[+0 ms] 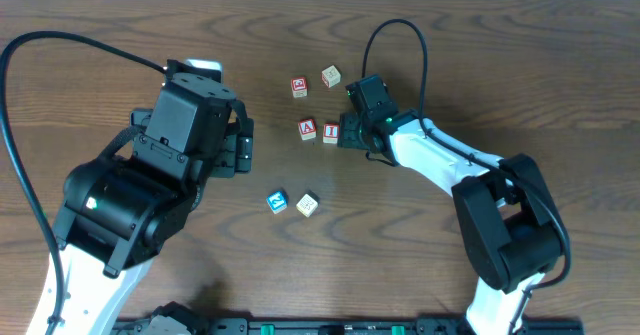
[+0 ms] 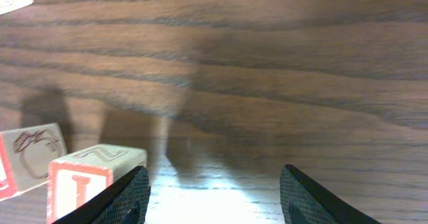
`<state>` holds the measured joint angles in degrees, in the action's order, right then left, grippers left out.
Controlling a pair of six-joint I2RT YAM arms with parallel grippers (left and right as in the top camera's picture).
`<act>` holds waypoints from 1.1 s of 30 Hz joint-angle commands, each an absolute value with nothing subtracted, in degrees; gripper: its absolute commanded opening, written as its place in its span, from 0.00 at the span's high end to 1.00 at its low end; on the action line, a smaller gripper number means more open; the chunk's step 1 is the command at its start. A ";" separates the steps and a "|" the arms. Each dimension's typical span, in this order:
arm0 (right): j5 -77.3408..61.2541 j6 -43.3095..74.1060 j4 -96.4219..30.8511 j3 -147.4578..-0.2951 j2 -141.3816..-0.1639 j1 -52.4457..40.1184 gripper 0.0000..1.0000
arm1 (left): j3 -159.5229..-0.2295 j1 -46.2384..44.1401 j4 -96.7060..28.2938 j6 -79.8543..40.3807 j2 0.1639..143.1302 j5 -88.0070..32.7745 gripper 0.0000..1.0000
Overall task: Spell out Ai2
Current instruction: 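Release the I block, retract the right arm, move left gripper forward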
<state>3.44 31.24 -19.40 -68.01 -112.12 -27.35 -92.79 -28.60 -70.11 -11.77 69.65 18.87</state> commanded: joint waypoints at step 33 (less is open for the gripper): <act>16.34 28.18 -55.11 -68.60 -52.34 -21.39 0.19 | -92.60 -23.62 -59.51 -17.47 105.62 0.60 0.05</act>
